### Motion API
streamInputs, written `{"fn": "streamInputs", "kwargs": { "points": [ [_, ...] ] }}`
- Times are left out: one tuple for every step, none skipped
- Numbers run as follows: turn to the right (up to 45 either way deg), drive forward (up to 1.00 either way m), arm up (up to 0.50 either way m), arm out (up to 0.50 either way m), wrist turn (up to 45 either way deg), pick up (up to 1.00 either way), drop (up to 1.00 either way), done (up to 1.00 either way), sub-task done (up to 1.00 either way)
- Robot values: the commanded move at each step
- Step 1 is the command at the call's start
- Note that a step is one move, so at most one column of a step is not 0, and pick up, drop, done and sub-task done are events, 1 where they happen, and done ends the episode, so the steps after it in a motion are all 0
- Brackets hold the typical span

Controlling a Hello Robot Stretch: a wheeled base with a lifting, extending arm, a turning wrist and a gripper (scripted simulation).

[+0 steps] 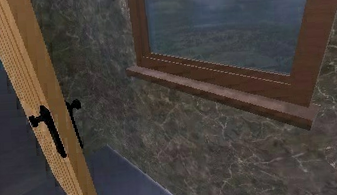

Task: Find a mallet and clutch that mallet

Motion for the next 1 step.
{"fn": "streamInputs", "kwargs": {
  "points": [
    [0.0,0.00,0.00,0.00,0.0,0.00,0.00,1.00,0.00]
  ]
}}
